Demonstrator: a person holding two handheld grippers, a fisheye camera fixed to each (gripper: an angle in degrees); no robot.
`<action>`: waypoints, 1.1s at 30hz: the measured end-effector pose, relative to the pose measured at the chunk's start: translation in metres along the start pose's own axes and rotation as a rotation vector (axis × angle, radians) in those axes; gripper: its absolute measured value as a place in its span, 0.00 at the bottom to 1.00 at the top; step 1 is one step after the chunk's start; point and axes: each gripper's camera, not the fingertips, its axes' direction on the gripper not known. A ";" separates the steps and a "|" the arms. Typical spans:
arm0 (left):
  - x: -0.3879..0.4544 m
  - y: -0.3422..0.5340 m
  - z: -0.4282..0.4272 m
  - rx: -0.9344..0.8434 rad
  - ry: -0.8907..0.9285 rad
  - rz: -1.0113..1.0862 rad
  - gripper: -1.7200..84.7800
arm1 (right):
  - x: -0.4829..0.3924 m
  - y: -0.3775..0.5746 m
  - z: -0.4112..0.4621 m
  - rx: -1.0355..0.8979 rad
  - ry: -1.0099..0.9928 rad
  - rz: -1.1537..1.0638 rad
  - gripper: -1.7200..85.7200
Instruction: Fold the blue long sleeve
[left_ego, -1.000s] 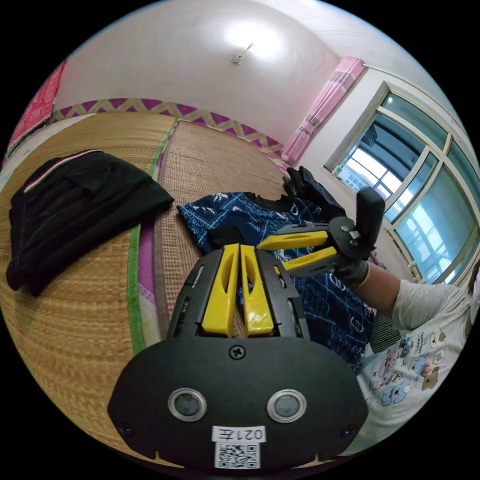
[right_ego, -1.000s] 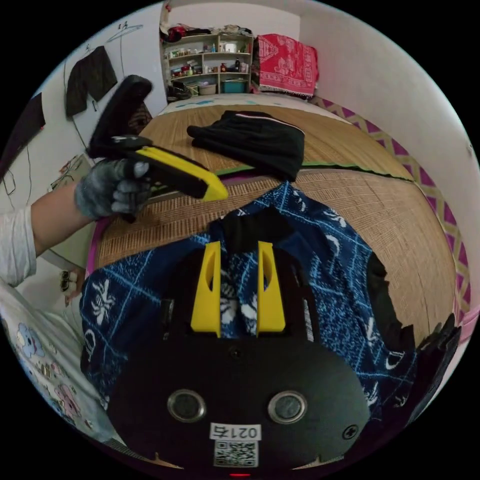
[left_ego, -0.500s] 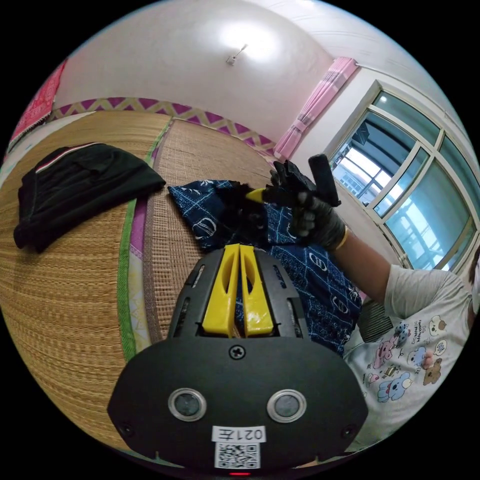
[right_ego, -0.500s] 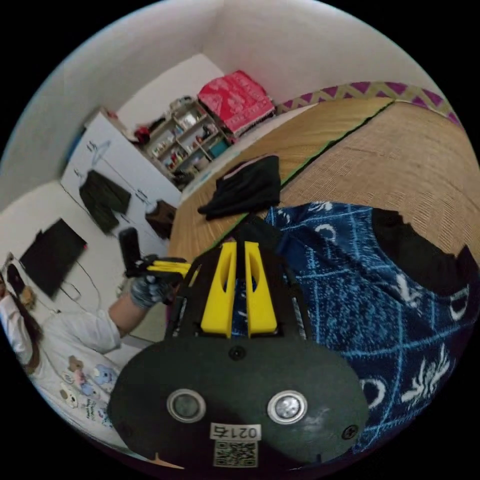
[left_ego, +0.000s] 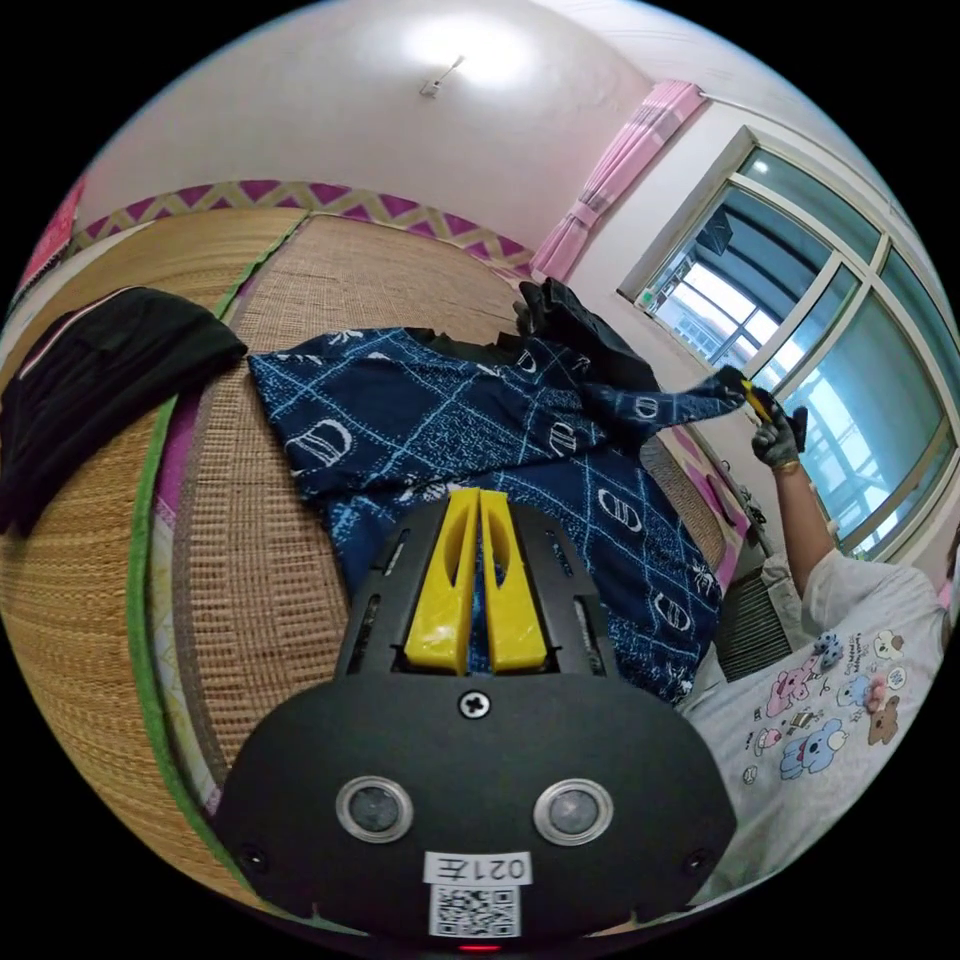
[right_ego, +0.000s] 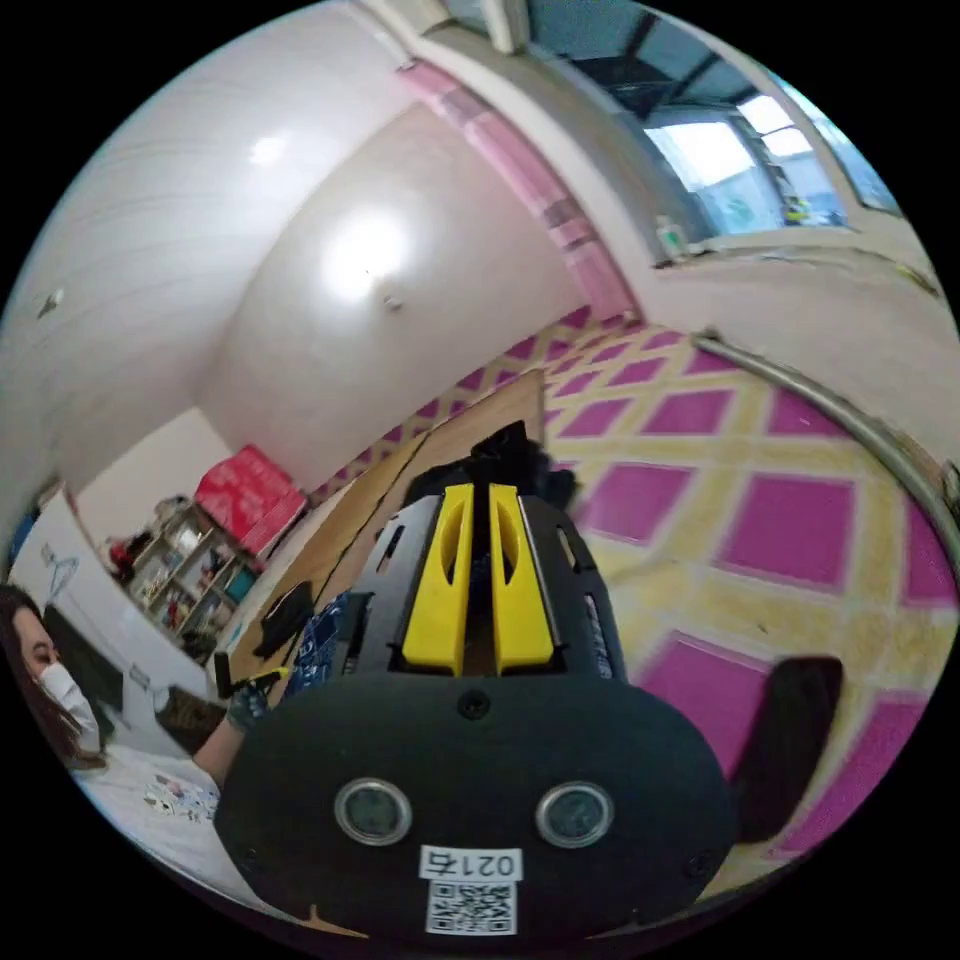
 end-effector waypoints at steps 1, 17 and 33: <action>0.008 -0.001 0.007 -0.004 0.006 -0.001 0.01 | 0.033 0.006 -0.032 0.027 0.043 0.064 0.03; 0.113 -0.018 0.080 -0.104 0.050 0.089 0.01 | 0.189 0.142 -0.134 -0.046 0.154 0.492 0.09; 0.291 -0.058 0.189 -0.212 -0.171 0.695 0.14 | -0.005 0.120 0.088 -0.391 0.403 -0.299 0.12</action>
